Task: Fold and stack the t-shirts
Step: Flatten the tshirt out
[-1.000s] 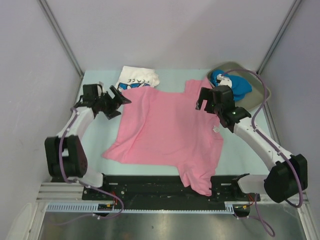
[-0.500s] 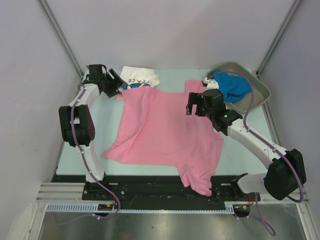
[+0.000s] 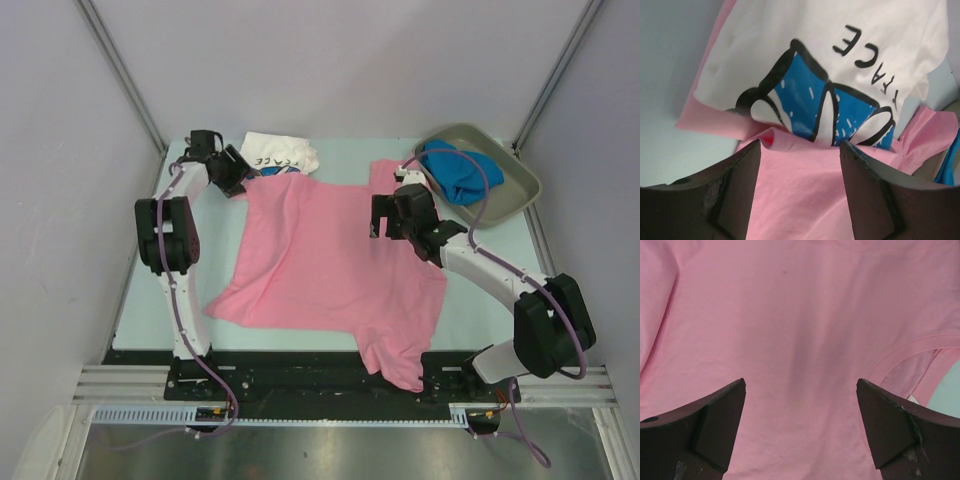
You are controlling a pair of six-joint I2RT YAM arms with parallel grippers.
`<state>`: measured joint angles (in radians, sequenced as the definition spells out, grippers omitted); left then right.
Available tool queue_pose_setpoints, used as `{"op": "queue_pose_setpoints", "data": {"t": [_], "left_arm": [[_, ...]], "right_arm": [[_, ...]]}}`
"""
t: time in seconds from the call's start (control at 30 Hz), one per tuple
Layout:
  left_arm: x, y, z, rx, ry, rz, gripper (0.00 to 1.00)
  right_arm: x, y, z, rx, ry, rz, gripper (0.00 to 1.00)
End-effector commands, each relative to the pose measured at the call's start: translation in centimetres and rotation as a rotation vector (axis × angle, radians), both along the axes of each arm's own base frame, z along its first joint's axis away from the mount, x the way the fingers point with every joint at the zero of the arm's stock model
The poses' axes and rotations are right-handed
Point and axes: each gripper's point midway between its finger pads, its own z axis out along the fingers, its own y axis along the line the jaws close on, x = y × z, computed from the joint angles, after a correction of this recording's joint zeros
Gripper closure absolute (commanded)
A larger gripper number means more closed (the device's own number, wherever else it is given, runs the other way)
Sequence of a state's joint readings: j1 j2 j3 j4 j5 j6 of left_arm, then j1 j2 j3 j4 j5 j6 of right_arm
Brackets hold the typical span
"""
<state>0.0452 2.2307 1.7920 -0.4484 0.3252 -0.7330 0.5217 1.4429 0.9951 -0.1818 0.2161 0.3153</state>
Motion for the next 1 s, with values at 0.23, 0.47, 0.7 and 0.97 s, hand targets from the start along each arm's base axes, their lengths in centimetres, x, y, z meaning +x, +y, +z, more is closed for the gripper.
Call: {"op": "queue_pose_setpoints", "data": {"t": [0.23,0.47,0.7,0.97], "left_arm": [[2.2,-0.2,1.8,-0.015,-0.053,0.019,0.44],[1.6,-0.4,1.5,-0.020,-0.051,0.016,0.61],[1.0,-0.3,1.5,-0.014,-0.044,0.016,0.96],[-0.5,1.3,4.3,-0.012,-0.073,0.048,1.00]], "right_arm": [[0.9,0.4,0.1,0.006,-0.031,0.016,0.04],[0.8,0.6,-0.2,0.011,-0.020,0.015,0.06],[0.5,1.1,-0.7,0.014,-0.007,0.023,0.07],[0.3,1.4,-0.2,0.020,-0.017,0.033,0.07]]}}
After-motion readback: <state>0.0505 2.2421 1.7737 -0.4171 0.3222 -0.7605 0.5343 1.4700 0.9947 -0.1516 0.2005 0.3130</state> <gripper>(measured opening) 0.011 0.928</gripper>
